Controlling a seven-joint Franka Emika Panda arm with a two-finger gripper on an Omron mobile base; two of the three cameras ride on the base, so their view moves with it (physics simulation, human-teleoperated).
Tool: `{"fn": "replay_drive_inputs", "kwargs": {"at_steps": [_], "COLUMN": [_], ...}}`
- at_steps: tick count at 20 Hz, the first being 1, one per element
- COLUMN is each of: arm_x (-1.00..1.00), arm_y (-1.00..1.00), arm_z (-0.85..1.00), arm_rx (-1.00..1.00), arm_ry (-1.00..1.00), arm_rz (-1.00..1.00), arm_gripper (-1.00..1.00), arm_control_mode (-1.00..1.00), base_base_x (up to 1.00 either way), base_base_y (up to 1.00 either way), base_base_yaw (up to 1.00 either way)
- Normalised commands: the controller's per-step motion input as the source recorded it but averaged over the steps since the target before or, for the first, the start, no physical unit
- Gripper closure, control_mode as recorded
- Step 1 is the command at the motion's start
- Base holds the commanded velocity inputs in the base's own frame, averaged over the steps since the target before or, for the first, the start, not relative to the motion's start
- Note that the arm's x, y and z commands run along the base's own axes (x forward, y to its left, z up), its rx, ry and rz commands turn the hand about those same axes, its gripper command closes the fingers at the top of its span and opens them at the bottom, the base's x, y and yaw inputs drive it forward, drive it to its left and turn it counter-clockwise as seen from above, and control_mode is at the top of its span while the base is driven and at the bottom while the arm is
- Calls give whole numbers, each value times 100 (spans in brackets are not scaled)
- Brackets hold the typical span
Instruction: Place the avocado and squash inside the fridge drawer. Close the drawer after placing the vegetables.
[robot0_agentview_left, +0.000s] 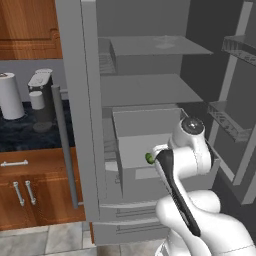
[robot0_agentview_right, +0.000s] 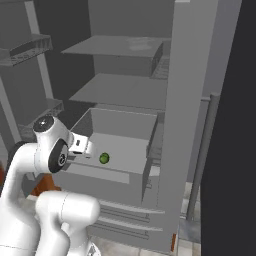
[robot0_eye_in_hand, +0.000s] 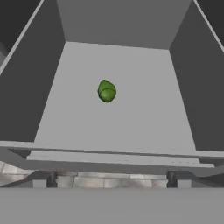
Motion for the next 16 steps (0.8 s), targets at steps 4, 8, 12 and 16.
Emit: {"fn": "replay_drive_inputs", "kwargs": {"at_steps": [4, 8, 12, 16], "arm_x": [-55, -5, 0, -27], "arm_y": [-1, 0, 0, -6], "arm_z": [0, 0, 0, -2], "arm_rx": [0, 0, 0, 2], "arm_ry": [0, 0, 1, 0], "arm_rz": [-6, -1, 0, -1], "arm_gripper": [-100, -100, -100, -100], "arm_control_mode": [-100, -100, -100, 100], "base_base_x": [0, 0, 0, -50], "base_base_y": [0, 0, 0, -10], "base_base_yaw": [0, 0, 0, -2]}}
